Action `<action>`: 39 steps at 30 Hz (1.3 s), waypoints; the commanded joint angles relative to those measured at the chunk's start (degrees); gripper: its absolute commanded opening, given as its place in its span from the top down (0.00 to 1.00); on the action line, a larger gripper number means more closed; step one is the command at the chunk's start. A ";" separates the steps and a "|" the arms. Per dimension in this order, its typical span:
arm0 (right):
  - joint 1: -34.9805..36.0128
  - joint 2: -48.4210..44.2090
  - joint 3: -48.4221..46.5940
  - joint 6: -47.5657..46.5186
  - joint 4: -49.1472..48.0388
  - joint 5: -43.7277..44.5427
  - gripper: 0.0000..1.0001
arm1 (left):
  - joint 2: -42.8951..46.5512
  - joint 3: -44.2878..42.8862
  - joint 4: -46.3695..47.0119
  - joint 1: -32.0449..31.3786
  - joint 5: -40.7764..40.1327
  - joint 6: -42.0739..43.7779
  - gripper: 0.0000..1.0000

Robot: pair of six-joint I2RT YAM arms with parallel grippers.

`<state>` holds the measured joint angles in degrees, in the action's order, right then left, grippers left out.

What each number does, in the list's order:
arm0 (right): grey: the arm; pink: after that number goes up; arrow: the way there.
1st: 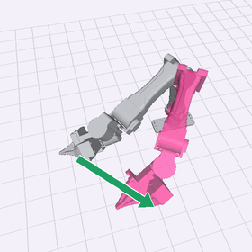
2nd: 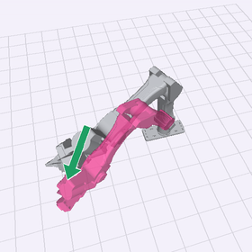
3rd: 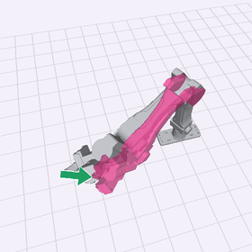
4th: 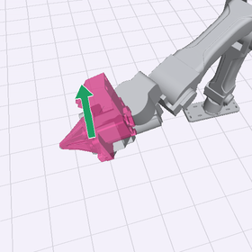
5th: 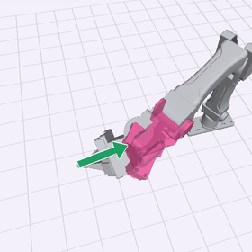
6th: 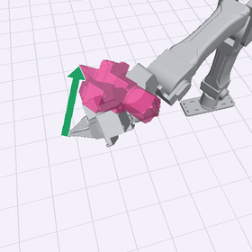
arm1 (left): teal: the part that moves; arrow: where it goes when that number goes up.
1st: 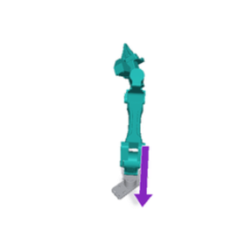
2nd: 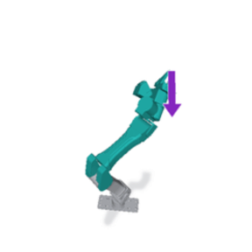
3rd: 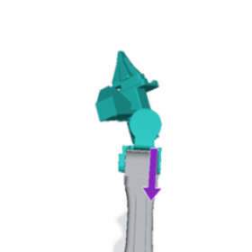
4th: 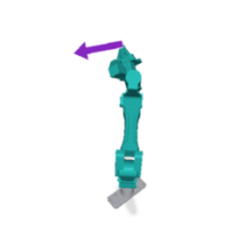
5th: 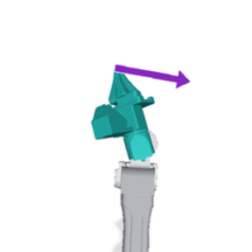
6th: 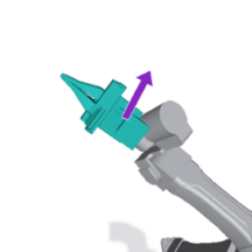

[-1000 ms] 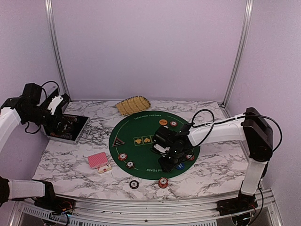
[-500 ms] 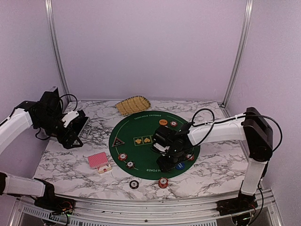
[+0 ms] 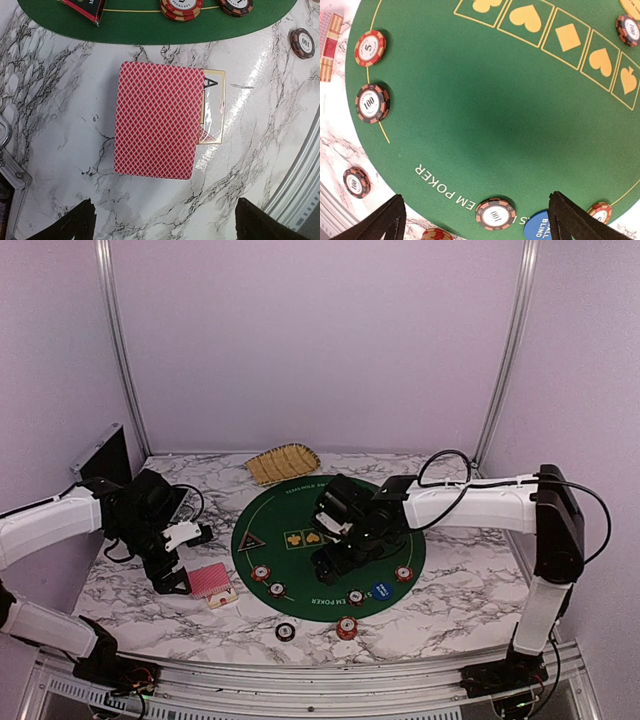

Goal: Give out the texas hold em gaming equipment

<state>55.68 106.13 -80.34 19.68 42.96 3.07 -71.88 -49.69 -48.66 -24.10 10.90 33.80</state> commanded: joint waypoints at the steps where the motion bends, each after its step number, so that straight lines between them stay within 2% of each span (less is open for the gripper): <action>1: -0.47 -2.97 -2.95 1.86 0.19 0.26 0.02 | -2.43 0.90 3.92 -1.46 -3.33 1.28 0.01; 11: -0.53 -4.32 -2.92 3.65 -2.19 -0.12 0.01 | -5.30 2.90 9.08 -3.50 -4.27 3.38 0.01; 39: -0.48 -6.72 -1.62 5.29 -3.98 0.22 0.01 | -9.85 4.23 11.29 -4.38 -0.69 8.03 0.01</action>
<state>55.66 101.27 -81.19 24.08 40.05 2.98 -79.96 -45.76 -37.56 -28.21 9.19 40.77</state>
